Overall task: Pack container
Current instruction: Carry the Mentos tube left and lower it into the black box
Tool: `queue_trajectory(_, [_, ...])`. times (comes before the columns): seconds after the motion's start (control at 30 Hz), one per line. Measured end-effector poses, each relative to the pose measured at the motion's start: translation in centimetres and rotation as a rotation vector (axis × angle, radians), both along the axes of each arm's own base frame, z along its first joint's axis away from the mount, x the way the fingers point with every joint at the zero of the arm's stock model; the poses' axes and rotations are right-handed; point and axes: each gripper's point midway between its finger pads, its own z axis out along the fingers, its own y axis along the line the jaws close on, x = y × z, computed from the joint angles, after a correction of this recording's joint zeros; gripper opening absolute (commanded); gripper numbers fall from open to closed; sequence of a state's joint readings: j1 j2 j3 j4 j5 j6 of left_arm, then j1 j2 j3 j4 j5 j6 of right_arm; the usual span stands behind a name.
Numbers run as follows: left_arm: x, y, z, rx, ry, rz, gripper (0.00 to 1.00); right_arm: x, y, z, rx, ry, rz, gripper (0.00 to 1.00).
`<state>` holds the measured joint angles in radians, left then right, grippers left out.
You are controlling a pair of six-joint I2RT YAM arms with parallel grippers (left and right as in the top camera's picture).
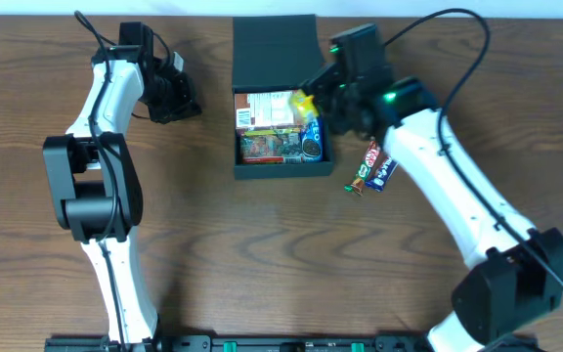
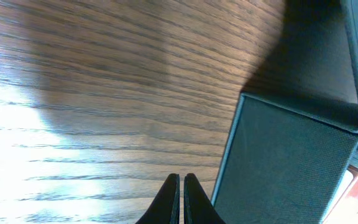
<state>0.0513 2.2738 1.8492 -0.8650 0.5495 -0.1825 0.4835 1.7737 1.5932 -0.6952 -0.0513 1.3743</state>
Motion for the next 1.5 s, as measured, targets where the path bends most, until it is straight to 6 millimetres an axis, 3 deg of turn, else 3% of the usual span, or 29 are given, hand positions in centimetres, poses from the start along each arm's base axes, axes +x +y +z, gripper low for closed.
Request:
queue_trajectory(0.23, [0.2,1.9,0.0,0.000,0.001,0.039,0.06,-1.6,2.7,0.1,-0.025,-0.027,-0.122,0.02])
queue_trajectory(0.4, [-0.1,2.5,0.0,0.002,0.007,0.042,0.06,-1.4,4.4,0.1,-0.015,-0.072,-0.167,0.02])
queue_trajectory(0.63, [-0.3,2.5,0.0,0.004,0.010,0.028,0.06,0.3,6.7,-5.2,-0.019,-0.034,-0.194,0.02])
queue_trajectory(0.8, [-0.4,2.4,0.0,0.004,0.013,0.025,0.06,0.6,7.0,-7.5,-0.028,0.002,-0.212,0.02])
queue_trajectory(1.5, [-0.8,2.4,0.1,0.003,0.028,0.022,0.06,-2.4,7.7,-9.1,-0.036,0.133,-0.145,0.02])
